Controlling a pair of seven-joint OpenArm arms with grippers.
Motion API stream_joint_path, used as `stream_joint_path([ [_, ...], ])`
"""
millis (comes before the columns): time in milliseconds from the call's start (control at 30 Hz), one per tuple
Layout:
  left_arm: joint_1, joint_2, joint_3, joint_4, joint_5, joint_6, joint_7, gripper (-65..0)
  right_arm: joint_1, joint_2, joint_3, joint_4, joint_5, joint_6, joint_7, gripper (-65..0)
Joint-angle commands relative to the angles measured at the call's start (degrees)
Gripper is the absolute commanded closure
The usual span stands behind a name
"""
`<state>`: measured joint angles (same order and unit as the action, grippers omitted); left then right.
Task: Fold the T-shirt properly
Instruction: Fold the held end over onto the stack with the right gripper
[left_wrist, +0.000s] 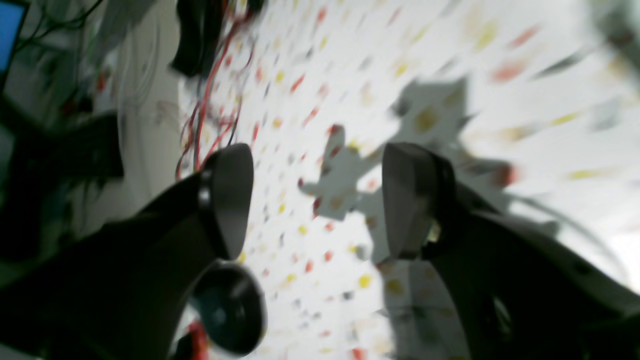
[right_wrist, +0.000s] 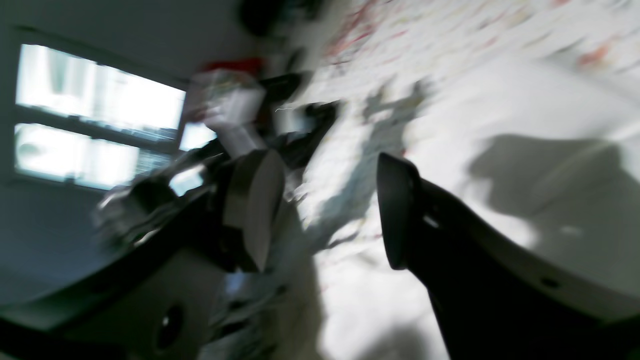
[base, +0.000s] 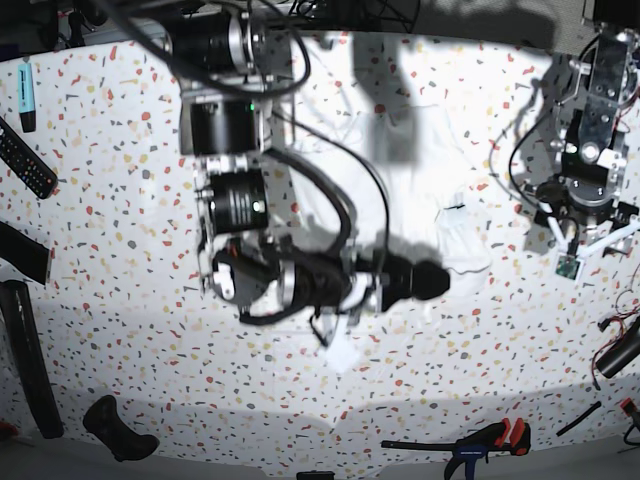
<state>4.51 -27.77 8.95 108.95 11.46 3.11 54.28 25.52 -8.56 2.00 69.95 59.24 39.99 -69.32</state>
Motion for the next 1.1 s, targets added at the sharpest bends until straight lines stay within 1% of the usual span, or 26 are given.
stream_joint_path([
  [0, -0.2, -0.7, -0.4, 3.8, -1.1, 1.0, -1.0, -38.9, 2.8, 0.2, -0.1, 0.9, -2.4, 0.0, 3.5, -32.9],
  [33, 0.3, -0.7, -0.4, 7.4, -3.2, 1.0, 0.0, -38.9, 3.7, 0.6, -0.1, 0.9, -7.8, 0.0, 7.0, -32.9],
  [100, 1.6, -0.7, -0.4, 16.2, -9.0, 1.1, 3.8, -38.9, 5.1, 1.0, -0.1, 0.9, -19.0, 0.0, 13.4, -32.9],
  [133, 2.9, -0.6, -0.4, 20.7, -11.8, 0.9, 3.7, -38.9, 5.6, 1.0, -0.1, 0.9, -24.2, 0.0, 15.8, -32.9],
  [167, 4.9, -0.5, -0.3, 24.7, -13.3, 0.0, 2.0, -38.9, 5.9, 1.0, -0.1, 0.9, -28.1, 0.0, 17.7, -32.9],
  [233, 8.6, 0.5, -0.3, 26.1, -16.4, -2.0, -2.1, -38.9, 6.1, 1.1, -0.1, 0.9, -32.2, 0.0, 21.0, -32.9],
  [267, 9.7, 1.4, -0.3, 26.1, -18.2, -4.1, -3.8, -38.9, 6.0, 1.1, -0.2, 0.9, -32.9, 0.0, 22.3, -32.9],
  [367, 12.3, 4.1, -0.3, 23.6, -23.4, -7.0, -4.5, -38.9, 6.1, 1.1, -0.2, 0.7, -34.2, 0.0, 22.7, -32.9],
  [467, 13.8, 6.6, -0.3, 20.5, -27.0, -11.3, -7.3, -38.9, 6.1, 1.1, -0.2, 0.6, -34.2, 0.0, 23.0, -32.9],
  [533, 14.6, 7.8, -0.2, 20.1, -31.9, -15.0, -7.7, -38.9, 6.1, 1.1, -0.2, 0.2, -34.6, 0.0, 24.0, -32.9],
  [600, 15.7, 9.2, -0.2, 20.1, -37.6, -19.7, -7.7, -38.9, 6.1, 1.1, -0.2, -1.3, -36.7, 0.0, 25.6, -32.9],
  [633, 16.3, 9.9, -0.1, 20.1, -39.5, -21.7, -7.6, -38.9, 6.1, 1.1, -0.2, -2.6, -37.2, 0.0, 26.0, -32.9],
  [667, 17.1, 10.6, 0.0, 20.1, -40.1, -23.1, -7.6, -38.9, 6.1, 1.1, -0.2, -4.2, -37.9, 0.0, 26.4, -32.9],
  [767, 18.7, 11.9, 0.5, 19.2, -40.0, -23.6, -7.7, -38.9, 6.1, 1.1, -0.2, -9.8, -38.3, 0.0, 27.0, -32.9],
  [833, 19.0, 12.1, 0.6, 17.0, -39.5, -23.8, -9.0, -38.9, 6.0, 1.1, -0.2, -13.4, -38.3, 0.0, 27.4, -32.9],
  [967, 18.0, 13.0, 0.6, 9.0, -32.9, -23.7, -14.1, -38.9, 5.0, 1.3, -0.2, -15.9, -38.7, 0.0, 27.3, -32.9],
  [1000, 17.2, 13.3, 0.6, 6.9, -32.1, -23.7, -14.3, -38.9, 4.8, 1.4, -0.2, -15.9, -39.0, 0.0, 27.0, -32.9],
  [1067, 15.2, 13.7, 0.6, 2.9, -30.8, -23.7, -14.3, -38.9, 4.3, 1.9, -0.2, -15.9, -39.4, 0.0, 24.7, -32.9],
])
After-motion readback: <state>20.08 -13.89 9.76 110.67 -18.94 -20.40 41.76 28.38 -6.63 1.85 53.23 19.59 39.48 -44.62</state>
